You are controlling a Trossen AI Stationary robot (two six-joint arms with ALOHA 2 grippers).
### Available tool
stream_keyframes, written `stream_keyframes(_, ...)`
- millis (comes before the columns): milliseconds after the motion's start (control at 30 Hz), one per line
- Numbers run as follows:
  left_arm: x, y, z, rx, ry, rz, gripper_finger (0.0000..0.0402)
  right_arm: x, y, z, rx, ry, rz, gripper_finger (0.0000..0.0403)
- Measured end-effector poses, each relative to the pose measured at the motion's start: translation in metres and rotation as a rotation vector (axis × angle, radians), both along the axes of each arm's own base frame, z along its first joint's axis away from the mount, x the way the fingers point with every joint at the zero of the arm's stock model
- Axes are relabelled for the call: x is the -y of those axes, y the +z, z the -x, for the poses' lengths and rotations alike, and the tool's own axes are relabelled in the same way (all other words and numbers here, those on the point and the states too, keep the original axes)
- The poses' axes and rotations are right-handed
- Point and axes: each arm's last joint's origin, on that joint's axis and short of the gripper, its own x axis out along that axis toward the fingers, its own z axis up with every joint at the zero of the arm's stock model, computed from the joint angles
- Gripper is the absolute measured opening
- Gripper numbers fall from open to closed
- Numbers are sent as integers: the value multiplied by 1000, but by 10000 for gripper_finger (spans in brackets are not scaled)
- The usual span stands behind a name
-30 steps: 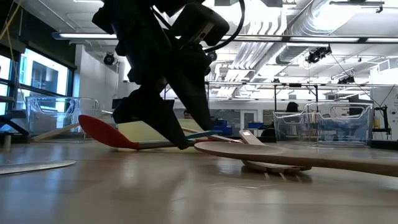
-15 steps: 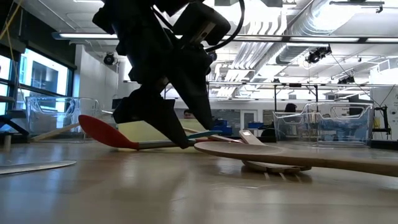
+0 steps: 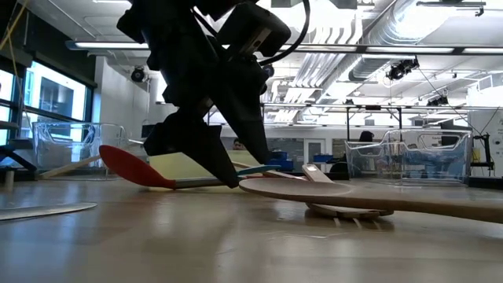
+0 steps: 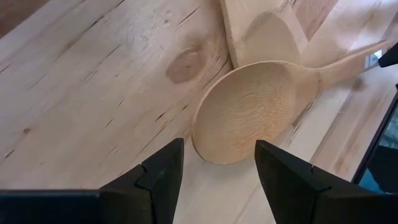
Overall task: Pick & Place Kitchen Items
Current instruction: Put the wooden serving spoon into the left transparent bin
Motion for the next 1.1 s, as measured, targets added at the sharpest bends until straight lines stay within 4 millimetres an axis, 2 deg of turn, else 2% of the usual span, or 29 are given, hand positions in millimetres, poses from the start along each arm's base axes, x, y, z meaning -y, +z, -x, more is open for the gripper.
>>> stream_keyframes(1100,1,1,0,-13,6,64,193,1,0,-1,20,-7,18,232)
